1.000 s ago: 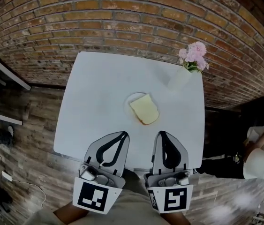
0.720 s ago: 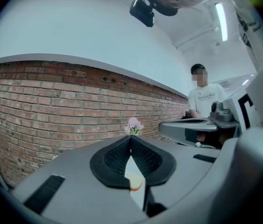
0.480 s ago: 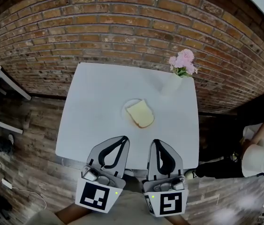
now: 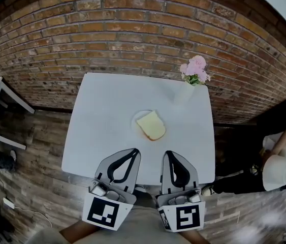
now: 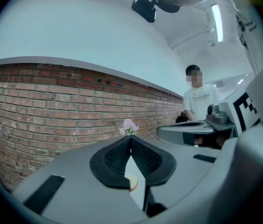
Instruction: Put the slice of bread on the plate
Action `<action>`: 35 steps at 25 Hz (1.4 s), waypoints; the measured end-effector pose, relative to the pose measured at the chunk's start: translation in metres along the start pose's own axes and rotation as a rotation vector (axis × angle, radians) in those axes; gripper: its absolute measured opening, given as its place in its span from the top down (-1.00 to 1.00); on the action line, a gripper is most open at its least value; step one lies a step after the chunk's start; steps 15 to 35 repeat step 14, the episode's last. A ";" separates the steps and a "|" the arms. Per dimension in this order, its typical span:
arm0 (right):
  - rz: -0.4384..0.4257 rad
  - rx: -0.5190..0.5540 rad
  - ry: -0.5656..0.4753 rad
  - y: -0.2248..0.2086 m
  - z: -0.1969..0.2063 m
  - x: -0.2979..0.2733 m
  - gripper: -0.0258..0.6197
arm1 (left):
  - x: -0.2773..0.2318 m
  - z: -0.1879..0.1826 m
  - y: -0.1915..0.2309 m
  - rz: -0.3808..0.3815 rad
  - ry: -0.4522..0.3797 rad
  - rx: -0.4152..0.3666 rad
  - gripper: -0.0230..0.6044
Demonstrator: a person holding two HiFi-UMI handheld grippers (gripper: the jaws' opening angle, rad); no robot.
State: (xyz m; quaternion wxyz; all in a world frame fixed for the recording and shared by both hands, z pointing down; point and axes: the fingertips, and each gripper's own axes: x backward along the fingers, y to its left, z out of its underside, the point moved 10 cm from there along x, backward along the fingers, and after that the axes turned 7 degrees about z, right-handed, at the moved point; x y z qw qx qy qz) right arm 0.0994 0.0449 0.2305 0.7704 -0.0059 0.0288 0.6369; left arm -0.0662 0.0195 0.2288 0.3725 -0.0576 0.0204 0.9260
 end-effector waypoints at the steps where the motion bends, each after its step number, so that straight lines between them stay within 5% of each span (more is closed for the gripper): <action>1: -0.004 0.001 0.002 0.000 0.001 0.000 0.90 | -0.001 0.000 0.000 0.001 0.000 -0.004 0.90; 35: -0.065 -0.004 0.010 0.001 0.008 0.001 0.90 | -0.002 0.007 -0.008 -0.015 0.018 -0.002 0.90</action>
